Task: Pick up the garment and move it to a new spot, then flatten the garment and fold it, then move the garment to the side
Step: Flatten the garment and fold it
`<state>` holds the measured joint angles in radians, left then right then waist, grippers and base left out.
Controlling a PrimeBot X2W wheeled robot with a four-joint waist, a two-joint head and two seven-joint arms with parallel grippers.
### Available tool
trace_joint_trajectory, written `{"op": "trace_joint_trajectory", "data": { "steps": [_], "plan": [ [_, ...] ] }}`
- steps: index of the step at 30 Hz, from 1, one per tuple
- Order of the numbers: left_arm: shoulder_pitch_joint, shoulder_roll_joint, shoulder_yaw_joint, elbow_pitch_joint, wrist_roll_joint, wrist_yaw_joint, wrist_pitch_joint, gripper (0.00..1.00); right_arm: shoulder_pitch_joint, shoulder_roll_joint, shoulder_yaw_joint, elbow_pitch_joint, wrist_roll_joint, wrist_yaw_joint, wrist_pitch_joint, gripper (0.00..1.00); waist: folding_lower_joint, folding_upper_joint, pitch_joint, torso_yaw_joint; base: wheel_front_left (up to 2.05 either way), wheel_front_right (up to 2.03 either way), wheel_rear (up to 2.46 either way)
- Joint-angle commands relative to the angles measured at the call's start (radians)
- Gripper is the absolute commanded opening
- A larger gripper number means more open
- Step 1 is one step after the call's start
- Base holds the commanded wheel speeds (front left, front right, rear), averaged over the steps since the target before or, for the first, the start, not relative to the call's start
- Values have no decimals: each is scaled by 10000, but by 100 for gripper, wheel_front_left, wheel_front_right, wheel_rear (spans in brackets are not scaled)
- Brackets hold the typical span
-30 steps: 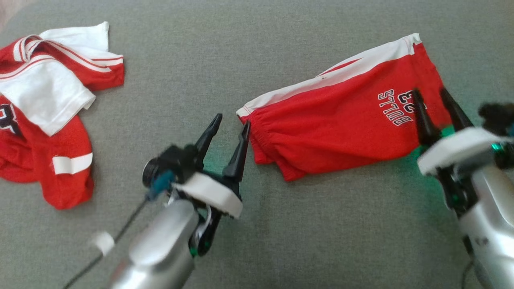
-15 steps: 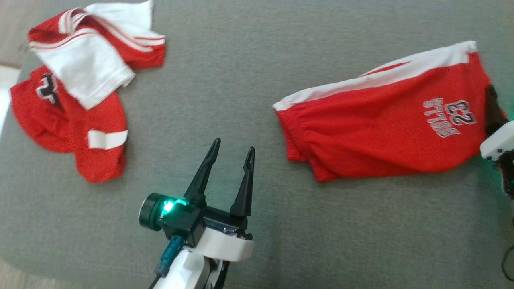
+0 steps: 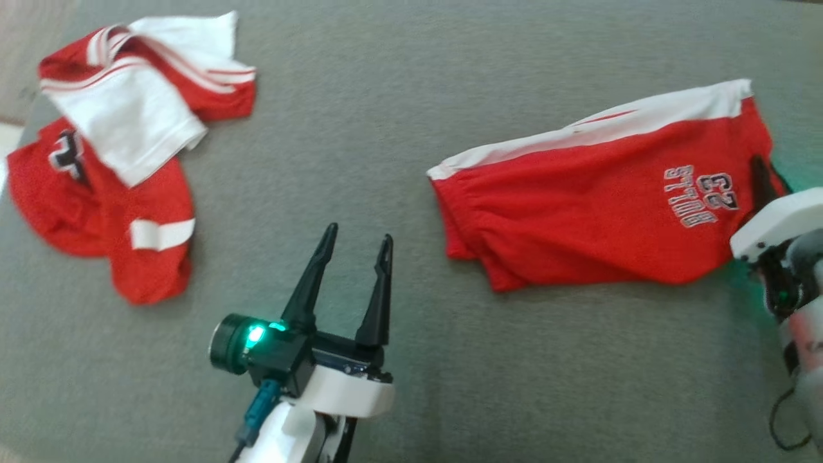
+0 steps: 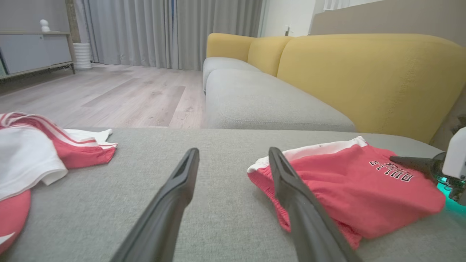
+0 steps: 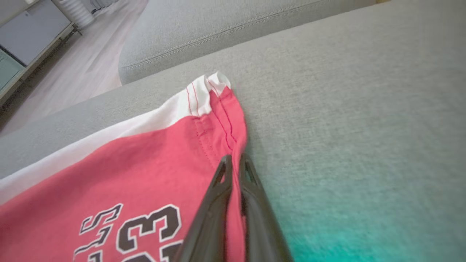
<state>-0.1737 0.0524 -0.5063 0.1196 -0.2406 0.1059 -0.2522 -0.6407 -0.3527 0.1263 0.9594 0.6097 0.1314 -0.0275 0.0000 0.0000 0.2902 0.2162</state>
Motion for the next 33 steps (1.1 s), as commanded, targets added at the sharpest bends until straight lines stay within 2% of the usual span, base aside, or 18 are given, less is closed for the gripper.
{"op": "trace_joint_trajectory", "data": {
  "steps": [1, 5, 9, 17, 23, 28, 32, 33],
  "plan": [
    [80, -20, 444, -291, 118, 22, -95, 100, 321, -56, 185, -210, 150, -7, -219, 0, 0, 0, -330, -504, 0, 0, 0],
    [281, -21, 607, -178, 215, -17, -95, 100, 555, -79, 297, -256, 319, -7, -451, 0, 0, 0, -768, -1293, 0, 0, 0],
    [426, -21, 598, -72, 277, -127, -95, 100, 814, -364, 348, -247, 375, -7, -639, 0, 0, 0, -1125, -1843, 0, 0, 0],
    [530, -21, 470, 63, 201, -145, -95, 100, 1054, -570, 456, -1011, 717, -7, -1088, 0, 0, 0, -1577, -2028, 0, 0, 0],
    [748, -22, 355, 224, 97, -183, -95, 100, 912, -18, 1079, -2457, 482, -7, -1204, 0, 0, 0, -1914, -1692, 0, 0, 0],
    [831, -22, 228, 319, -7, -181, -95, 100, 904, 840, 1887, -3565, 148, -7, -859, 0, 0, 0, -2087, -1280, 0, 0, 0],
    [814, -22, 123, 362, -80, -178, -95, 100, 969, 1690, 2619, -3836, -44, -7, -414, 0, 0, 0, -2083, -933, 0, 0, 0],
    [814, -22, 123, 362, -80, -178, -95, 100, 969, 1690, 2619, -3836, -44, -7, -414, 0, 0, 0, -2083, -933, 0, 0, 0]
  ]
}}
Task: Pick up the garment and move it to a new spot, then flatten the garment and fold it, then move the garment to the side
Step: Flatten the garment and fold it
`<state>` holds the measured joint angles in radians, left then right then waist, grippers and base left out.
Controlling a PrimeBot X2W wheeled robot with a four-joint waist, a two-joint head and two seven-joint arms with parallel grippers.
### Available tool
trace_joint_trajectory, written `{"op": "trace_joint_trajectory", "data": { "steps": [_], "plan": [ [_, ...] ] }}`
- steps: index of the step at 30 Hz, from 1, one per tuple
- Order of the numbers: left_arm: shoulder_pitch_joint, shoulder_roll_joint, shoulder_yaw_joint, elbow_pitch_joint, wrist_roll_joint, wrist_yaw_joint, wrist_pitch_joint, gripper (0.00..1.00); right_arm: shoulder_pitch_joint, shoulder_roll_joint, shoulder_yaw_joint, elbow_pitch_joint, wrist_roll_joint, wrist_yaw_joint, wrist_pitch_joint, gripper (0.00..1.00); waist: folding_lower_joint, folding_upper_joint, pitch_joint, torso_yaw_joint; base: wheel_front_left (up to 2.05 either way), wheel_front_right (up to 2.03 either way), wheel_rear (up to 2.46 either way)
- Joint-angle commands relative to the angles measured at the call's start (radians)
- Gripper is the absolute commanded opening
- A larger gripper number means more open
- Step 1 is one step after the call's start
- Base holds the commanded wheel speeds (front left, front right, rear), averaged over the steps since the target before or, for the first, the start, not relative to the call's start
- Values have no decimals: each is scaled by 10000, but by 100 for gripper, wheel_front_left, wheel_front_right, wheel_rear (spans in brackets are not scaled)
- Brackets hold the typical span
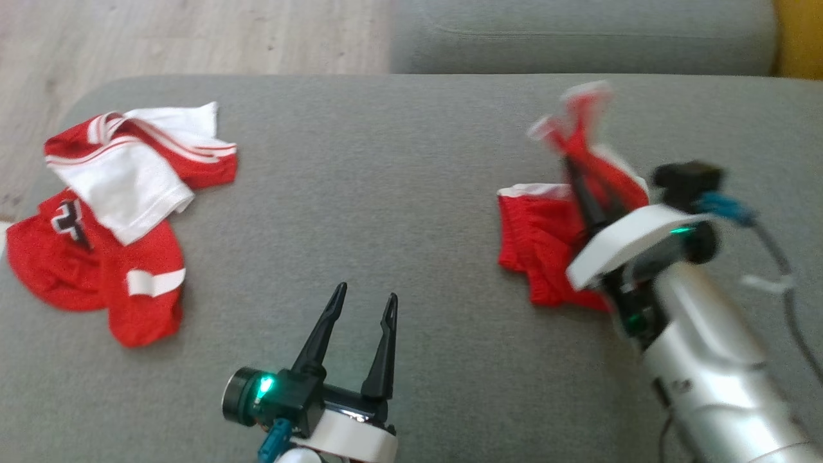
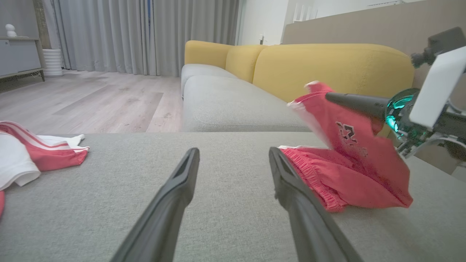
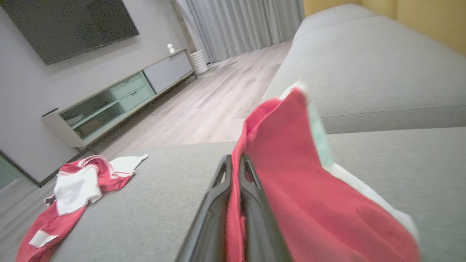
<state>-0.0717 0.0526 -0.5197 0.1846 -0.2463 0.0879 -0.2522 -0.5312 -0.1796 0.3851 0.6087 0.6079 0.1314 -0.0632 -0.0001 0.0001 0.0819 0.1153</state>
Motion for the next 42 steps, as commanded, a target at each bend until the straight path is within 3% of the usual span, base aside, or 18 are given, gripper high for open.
{"op": "trace_joint_trajectory", "data": {
  "steps": [1, 2, 3, 4, 8, 14, 22, 26, 32, 42],
  "plan": [
    [-242, -24, 181, -268, -61, -14, -95, 100, -58, 323, 351, -197, -150, -7, 97, 0, 1, -1, 26, 267, 0, 0, 0],
    [-256, -24, 153, -257, -83, -11, -95, 100, -5, 493, 503, -118, -183, -7, 136, 0, 1, -1, 32, 340, 0, 0, 0],
    [-269, -24, 121, -244, -102, -11, -95, 100, 68, 623, 654, -39, -198, -7, 176, 29, 1, -1, 31, 422, 0, 0, 0],
    [-270, -24, 116, -233, -119, 2, -95, 100, 135, 727, 771, 26, -199, -7, 181, 100, 1, -1, 22, 461, 0, 0, 0],
    [-159, -24, 191, -163, -146, 80, -95, 100, 374, 876, 899, 52, -228, -7, -228, 100, 1, -1, -151, 465, 0, 0, 0],
    [252, -24, 435, -147, -481, 316, -95, 100, 910, 317, 447, -543, -711, -7, -1478, 100, 1, -1, -766, 28, 0, 0, 0],
    [663, -24, 1053, -619, -475, 733, -95, 100, 2799, -275, -1311, -2536, -1263, -7, -1976, 100, 1, -1, -1274, -637, 0, 0, 0],
    [860, -24, 1313, -986, -182, 1007, -95, 100, 4414, -137, -2307, -3781, -1933, -7, -1982, 100, 1, -1, -1455, -746, 0, 0, 0],
    [1392, -24, 1475, -1038, 167, 1216, -95, 100, 6275, 18, -2811, -4212, -2625, -7, -1984, 100, 1, -1, -1701, -727, 0, 0, 0],
    [2021, -24, 1863, -843, 534, 1136, -95, 100, 6922, 265, -2840, -4493, -3007, -7, -1985, 100, 1, -1, -1844, -788, 0, 0, 0]
  ]
}}
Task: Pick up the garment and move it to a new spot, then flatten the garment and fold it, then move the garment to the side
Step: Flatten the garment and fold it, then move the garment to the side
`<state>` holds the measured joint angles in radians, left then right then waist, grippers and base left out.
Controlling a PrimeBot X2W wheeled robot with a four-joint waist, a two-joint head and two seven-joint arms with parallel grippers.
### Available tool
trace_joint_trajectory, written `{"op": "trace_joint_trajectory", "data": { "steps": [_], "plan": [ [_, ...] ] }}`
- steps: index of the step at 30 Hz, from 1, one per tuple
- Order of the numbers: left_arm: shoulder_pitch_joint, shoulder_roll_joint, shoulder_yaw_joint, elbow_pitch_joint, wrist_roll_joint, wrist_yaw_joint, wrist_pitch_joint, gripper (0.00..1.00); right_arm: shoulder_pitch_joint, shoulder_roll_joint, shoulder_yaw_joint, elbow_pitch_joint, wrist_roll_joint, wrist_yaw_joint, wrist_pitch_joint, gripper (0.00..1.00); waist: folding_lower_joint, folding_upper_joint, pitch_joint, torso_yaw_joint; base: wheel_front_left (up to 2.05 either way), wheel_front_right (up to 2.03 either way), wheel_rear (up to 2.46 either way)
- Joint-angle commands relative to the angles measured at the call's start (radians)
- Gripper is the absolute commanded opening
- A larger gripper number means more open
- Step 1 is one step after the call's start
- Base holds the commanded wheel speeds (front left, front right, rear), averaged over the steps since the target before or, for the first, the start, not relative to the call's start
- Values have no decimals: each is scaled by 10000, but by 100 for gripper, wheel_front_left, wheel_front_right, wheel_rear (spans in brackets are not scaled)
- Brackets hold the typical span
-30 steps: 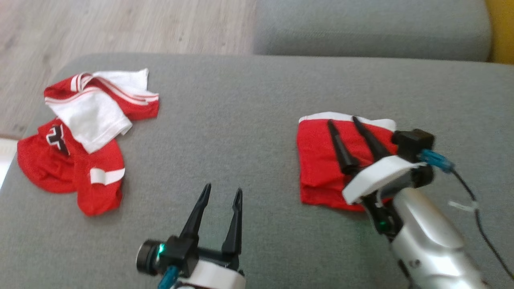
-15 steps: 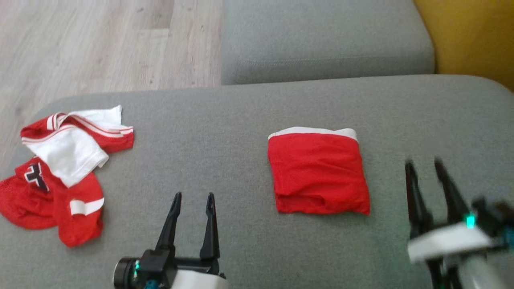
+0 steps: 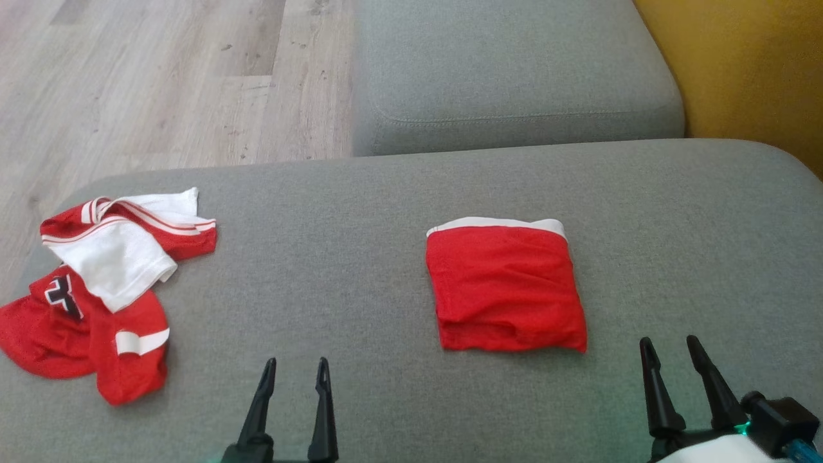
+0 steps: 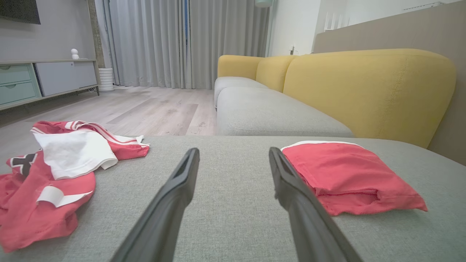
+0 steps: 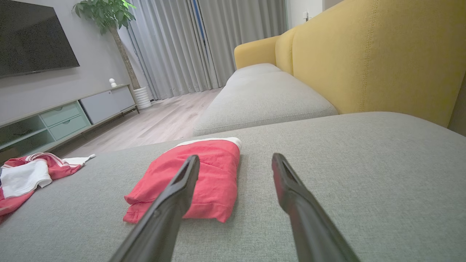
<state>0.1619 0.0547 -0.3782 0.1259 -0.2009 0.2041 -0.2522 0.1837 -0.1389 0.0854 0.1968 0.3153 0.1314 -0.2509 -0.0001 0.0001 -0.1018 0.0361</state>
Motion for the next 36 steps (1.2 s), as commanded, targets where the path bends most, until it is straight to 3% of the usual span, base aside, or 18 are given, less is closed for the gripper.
{"op": "trace_joint_trajectory", "data": {
  "steps": [1, 27, 36],
  "plan": [
    [-309, -45, 470, -236, 105, -48, -95, 100, -221, -131, 170, -371, -91, -7, -108, 100, 1, -1, -14, 6, 0, 0, 0],
    [-415, -45, 438, -71, 162, -43, -95, 100, -282, 80, 62, -246, -198, -7, -108, 100, 1, -1, 293, 97, 0, 0, 0],
    [-704, -45, 192, -84, 506, -45, -95, 100, -1737, 192, 89, 1489, 252, -7, -84, 100, 1, -1, 1165, 254, 0, 0, 0]
  ]
}}
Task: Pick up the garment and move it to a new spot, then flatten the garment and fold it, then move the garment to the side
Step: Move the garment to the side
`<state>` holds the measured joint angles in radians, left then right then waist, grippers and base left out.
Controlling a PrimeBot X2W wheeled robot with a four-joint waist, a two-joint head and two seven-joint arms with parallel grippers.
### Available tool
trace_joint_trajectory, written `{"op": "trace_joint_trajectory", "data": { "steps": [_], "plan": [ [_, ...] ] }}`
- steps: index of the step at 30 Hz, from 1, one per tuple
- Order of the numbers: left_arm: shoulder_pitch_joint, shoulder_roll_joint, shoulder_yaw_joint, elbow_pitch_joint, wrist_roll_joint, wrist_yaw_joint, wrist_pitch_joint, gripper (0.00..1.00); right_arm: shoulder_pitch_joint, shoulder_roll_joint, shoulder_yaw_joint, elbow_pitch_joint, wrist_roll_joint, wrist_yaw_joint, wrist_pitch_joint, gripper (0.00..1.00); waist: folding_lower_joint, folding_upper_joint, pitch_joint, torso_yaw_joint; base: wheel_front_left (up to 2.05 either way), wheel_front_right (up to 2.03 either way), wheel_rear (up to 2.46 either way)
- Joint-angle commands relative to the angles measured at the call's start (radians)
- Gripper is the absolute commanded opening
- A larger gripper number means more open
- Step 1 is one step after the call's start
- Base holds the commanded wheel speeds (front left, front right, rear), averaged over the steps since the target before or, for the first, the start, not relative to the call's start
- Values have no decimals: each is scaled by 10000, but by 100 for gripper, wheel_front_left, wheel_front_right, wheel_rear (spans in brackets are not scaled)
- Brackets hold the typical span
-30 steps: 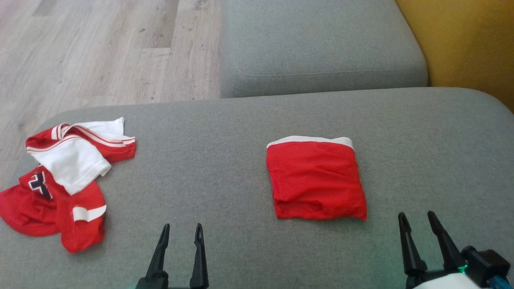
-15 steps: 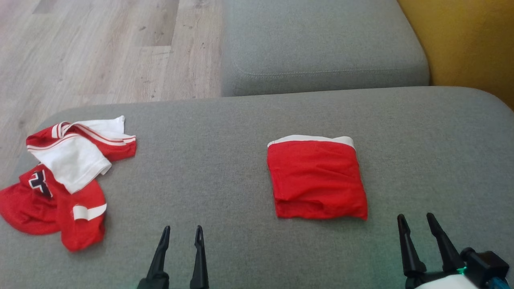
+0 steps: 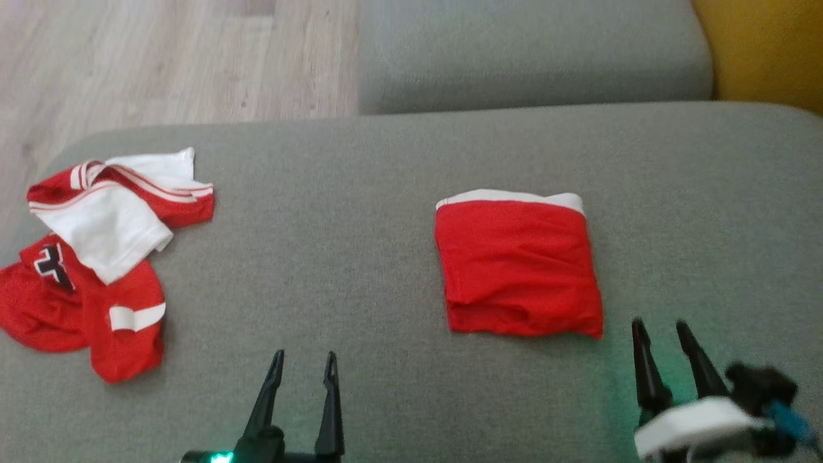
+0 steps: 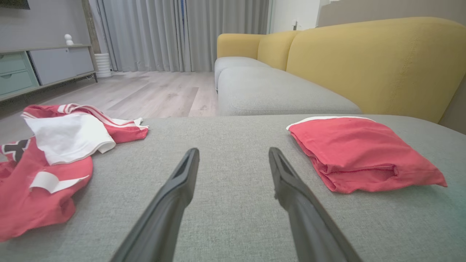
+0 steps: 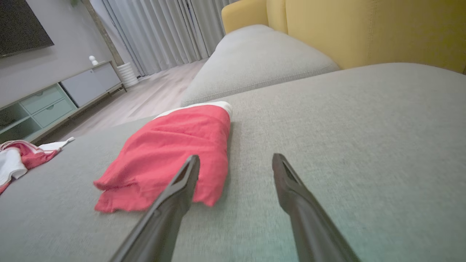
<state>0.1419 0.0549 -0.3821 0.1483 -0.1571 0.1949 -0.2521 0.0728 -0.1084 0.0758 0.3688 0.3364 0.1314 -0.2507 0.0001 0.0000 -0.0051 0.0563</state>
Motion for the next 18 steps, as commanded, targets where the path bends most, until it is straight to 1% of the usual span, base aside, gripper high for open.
{"op": "trace_joint_trajectory", "data": {
  "steps": [1, 5, 9, 11, 16, 17, 18],
  "plan": [
    [-574, -47, 181, -316, 69, 41, -97, 100, -934, -115, 174, 63, 143, -7, 36, 100, -1, 0, 382, 88, 0, 0, 0],
    [-990, -47, -20, -331, 13, 14, -97, 100, -2334, -107, 111, 1115, 736, -7, 726, 100, -1, 0, 943, 220, 0, 0, 0],
    [-1332, -47, -178, -278, -48, 23, -97, 100, -3430, -202, 426, 1998, 1444, -7, 1473, 100, -1, 0, 1240, 331, 0, 0, 0],
    [-1399, -47, -220, -259, -66, 24, -97, 100, -3639, -243, 522, 2201, 1582, -7, 1598, 100, -1, 0, 1288, 365, 0, 0, 0],
    [-1674, -47, -415, -180, -169, 34, -97, 100, -4310, -356, 1081, 3159, 2219, -7, 2282, 100, -1, 0, 1452, 535, 0, 0, 0],
    [-1762, -47, -455, -167, -210, 51, -97, 100, -4444, -362, 1324, 3357, 2544, -7, 2504, 58, -1, 0, 1515, 573, 0, 0, 0],
    [-1797, -47, -465, -169, -224, 66, -97, 100, -4495, -375, 1456, 3389, 2739, -7, 2581, 0, -1, 0, 1546, 576, 0, 0, 0]
  ]
}}
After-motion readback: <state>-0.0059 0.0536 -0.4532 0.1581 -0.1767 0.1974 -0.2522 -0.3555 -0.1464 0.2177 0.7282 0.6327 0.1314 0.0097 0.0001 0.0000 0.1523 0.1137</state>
